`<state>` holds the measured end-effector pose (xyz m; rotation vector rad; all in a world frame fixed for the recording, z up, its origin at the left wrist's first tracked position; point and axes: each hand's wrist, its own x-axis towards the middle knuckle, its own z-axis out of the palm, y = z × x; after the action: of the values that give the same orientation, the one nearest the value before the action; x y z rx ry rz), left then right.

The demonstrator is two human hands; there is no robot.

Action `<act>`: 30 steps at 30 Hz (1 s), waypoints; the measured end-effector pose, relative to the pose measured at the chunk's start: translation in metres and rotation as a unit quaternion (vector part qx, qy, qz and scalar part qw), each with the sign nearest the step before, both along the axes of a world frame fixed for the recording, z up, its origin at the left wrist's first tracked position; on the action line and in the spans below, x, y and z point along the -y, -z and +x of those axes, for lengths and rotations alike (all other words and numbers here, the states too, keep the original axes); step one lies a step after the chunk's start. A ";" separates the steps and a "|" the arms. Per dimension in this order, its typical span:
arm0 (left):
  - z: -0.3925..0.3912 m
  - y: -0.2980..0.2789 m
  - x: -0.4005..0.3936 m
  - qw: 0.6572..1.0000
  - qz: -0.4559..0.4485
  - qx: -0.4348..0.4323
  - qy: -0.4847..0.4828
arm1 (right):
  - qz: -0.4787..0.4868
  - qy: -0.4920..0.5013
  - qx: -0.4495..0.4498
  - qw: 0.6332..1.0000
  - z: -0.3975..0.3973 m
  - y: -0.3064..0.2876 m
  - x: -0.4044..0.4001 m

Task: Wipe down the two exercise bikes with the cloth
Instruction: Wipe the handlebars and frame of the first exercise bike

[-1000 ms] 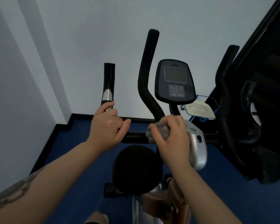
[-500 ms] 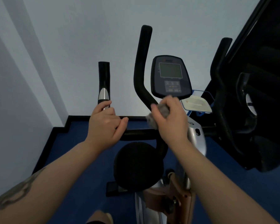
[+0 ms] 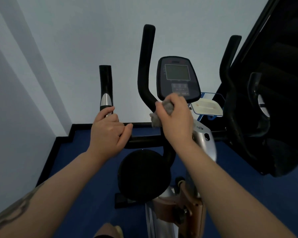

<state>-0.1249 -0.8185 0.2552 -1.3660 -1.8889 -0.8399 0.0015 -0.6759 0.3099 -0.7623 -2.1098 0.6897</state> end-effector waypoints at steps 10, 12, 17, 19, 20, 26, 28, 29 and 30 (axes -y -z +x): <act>0.003 -0.002 0.001 1.000 -0.013 0.002 -0.014 | -0.029 -0.017 -0.024 0.999 -0.002 -0.002 -0.006; 0.005 -0.002 0.002 1.000 -0.021 0.001 -0.017 | -0.029 -0.027 -0.024 0.999 0.020 0.012 0.008; 0.006 -0.011 -0.001 0.997 -0.071 0.012 -0.038 | 0.036 -0.082 0.027 0.996 0.028 0.010 0.000; 0.005 -0.019 -0.002 0.992 -0.123 0.016 -0.028 | -0.002 -0.062 0.013 0.998 0.006 -0.005 -0.012; 0.005 -0.023 -0.004 0.989 -0.143 0.020 -0.026 | -0.031 -0.051 -0.008 0.998 -0.001 -0.007 -0.014; 0.011 -0.024 -0.009 0.994 -0.102 0.018 -0.044 | 0.013 -0.070 0.002 0.997 0.042 0.024 0.015; 0.008 -0.020 -0.008 0.994 -0.091 0.044 -0.030 | 0.003 -0.084 -0.001 0.996 0.031 0.016 0.000; 0.007 -0.018 -0.007 0.994 -0.093 0.054 -0.022 | -0.018 -0.071 -0.006 0.997 0.019 0.008 -0.008; 0.008 -0.018 -0.007 0.994 -0.095 0.060 -0.016 | -0.051 -0.052 -0.016 0.997 0.007 -0.001 -0.016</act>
<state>-0.1170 -0.8118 0.2732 -1.4190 -2.1241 -0.7575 0.0083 -0.6599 0.3107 -0.6950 -2.1109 0.8654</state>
